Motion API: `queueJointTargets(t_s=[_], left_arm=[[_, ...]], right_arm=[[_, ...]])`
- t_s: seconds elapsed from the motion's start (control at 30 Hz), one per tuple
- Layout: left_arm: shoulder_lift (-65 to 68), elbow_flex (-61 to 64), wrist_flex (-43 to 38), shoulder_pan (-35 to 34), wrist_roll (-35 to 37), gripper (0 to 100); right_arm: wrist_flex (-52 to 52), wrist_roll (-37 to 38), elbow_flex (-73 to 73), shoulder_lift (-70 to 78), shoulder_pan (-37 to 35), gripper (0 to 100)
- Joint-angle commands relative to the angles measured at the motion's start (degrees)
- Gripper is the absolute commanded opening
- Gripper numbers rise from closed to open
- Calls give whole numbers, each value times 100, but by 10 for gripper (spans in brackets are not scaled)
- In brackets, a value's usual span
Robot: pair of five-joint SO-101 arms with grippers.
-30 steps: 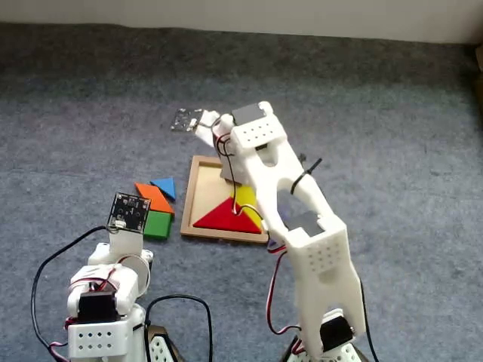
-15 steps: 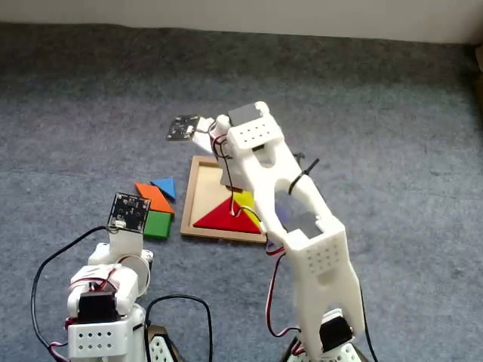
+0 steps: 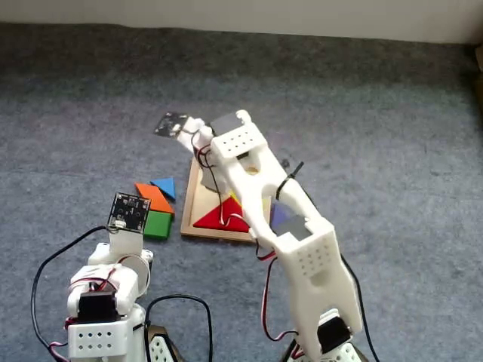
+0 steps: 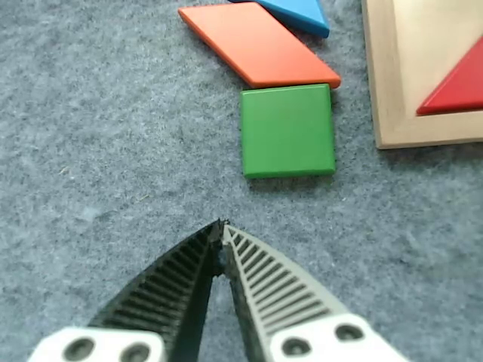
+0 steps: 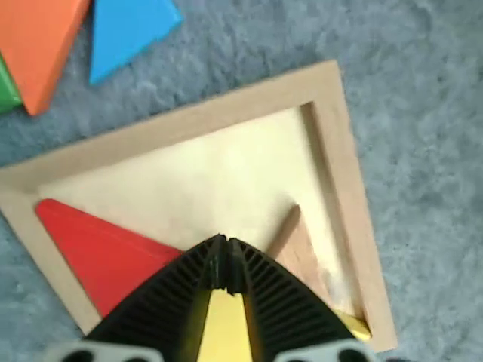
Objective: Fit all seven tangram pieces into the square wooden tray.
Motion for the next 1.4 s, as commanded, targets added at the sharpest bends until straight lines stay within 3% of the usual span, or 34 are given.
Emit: queueJointTargets(t_s=[0.0, 0.3, 0.73, 0.83, 0.97, 1.1, 1.37], left_arm=[[-119, 110, 44, -13, -44, 6], [-119, 110, 44, -13, -44, 6], [-119, 110, 44, -13, -44, 6], [-119, 110, 44, -13, -44, 6], [-119, 110, 44, -13, -44, 6], [-119, 110, 44, -13, -44, 6], [-119, 110, 44, -13, -44, 6]], right_arm=[[-101, -44, -66, -66, 444, 6], [-347, -35, -189, -101, 1130, 6], [2105, -62, -3398, -66, 848, 6], [2202, -62, -4031, -57, 1033, 6], [2202, -132, -3952, -40, 1385, 9], [2193, -844, -3380, -40, 1455, 13], [1807, -1653, -2185, -31, 1464, 149]])
